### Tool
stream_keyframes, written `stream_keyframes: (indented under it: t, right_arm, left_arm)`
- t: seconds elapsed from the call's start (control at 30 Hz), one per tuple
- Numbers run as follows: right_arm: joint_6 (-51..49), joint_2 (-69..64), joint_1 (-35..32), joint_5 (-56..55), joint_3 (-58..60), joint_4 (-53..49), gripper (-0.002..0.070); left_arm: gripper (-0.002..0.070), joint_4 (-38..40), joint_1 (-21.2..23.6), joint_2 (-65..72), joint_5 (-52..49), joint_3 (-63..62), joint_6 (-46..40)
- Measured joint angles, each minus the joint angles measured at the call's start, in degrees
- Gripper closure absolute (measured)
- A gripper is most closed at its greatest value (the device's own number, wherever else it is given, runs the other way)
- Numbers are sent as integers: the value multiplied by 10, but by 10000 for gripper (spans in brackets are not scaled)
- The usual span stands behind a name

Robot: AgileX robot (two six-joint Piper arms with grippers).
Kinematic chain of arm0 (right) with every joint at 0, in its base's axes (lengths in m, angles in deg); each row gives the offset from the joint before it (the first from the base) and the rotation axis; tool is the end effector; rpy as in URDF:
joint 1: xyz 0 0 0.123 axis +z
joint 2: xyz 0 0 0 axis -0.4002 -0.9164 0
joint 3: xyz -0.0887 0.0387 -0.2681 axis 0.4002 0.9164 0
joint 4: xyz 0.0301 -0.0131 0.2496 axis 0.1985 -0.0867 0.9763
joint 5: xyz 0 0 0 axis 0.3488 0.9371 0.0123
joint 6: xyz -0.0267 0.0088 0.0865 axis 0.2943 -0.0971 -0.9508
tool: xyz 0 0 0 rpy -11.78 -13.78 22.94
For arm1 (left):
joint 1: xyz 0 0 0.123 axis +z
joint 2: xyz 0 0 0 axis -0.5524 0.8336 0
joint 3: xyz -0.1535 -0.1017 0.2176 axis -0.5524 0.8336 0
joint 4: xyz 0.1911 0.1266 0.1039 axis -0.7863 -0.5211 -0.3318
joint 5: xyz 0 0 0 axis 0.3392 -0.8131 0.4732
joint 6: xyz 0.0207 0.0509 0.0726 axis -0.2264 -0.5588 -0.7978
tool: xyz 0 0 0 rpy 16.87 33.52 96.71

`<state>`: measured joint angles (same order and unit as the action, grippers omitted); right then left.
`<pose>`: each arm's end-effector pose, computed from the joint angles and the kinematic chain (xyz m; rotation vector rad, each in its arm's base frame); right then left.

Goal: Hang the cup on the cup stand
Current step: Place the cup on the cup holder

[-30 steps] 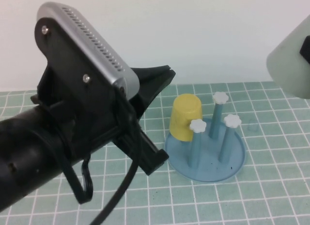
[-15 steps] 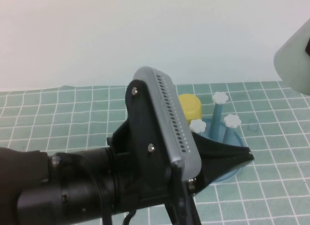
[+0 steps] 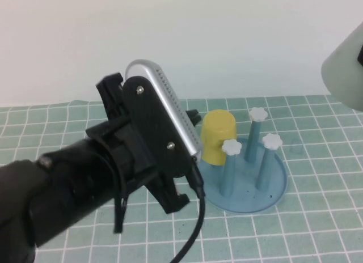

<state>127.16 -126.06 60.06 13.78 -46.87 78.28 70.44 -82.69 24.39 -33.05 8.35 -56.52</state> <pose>0.1591 0.0855 0.3749 -0.3196 1.5279 0.2229 0.1800 -0.1852 0.3372 1.0901 1.4726 -0.0675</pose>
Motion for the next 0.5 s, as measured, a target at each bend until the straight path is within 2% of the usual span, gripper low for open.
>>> stream_keyframes:
  t: [0.2,0.5]
  right_arm:
    - [0,0,0,0,0,0,156]
    - [0,0,0,-1,0,1,156]
  left_arm:
    - [675,0,55,0,-75,0,-67]
    - [675,-21,164,0,-157,0,-53]
